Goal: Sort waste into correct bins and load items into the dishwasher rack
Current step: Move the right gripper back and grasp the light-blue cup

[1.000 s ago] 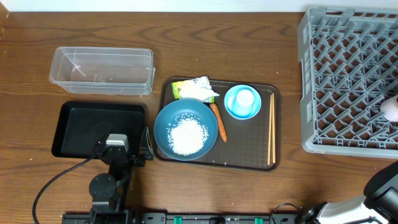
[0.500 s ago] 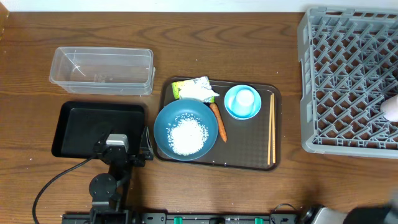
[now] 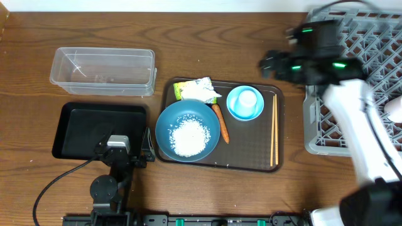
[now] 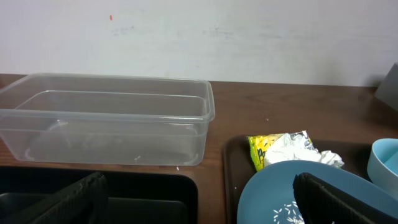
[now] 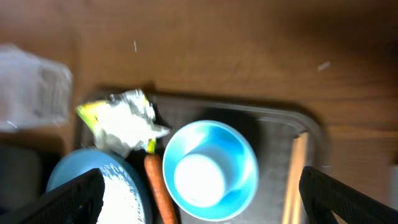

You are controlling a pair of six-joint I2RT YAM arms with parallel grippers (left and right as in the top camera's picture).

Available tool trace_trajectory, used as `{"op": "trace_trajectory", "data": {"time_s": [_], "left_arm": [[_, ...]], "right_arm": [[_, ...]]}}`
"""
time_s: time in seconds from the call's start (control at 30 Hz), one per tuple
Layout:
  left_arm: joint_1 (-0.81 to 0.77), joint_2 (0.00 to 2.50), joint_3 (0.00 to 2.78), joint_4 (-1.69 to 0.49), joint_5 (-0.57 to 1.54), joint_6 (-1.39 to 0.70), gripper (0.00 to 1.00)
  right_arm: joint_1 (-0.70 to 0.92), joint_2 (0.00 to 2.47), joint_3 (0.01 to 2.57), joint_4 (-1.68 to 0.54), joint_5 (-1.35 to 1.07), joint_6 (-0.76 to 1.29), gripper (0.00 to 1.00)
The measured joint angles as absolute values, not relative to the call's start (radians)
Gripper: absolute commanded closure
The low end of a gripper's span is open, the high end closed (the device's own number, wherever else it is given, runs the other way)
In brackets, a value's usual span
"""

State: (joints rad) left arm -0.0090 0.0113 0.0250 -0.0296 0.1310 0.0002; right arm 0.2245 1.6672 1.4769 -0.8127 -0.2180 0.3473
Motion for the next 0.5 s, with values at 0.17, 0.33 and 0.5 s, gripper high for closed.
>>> {"op": "trace_trajectory", "data": {"time_s": [0.17, 0.33, 0.5], "left_arm": [[-0.009, 0.011, 0.025, -0.030, 0.131, 0.000, 0.02], [-0.009, 0.011, 0.025, -0.030, 0.131, 0.001, 0.02], [-0.009, 0.011, 0.025, -0.030, 0.131, 0.001, 0.02]], "right_arm": [[0.320, 1.781, 1.475, -0.802, -0.163, 0.353, 0.01], [0.364, 1.857, 1.475, -0.822, -0.133, 0.358, 0.01], [0.387, 1.898, 1.472, -0.875, -0.114, 0.363, 0.01]]}}
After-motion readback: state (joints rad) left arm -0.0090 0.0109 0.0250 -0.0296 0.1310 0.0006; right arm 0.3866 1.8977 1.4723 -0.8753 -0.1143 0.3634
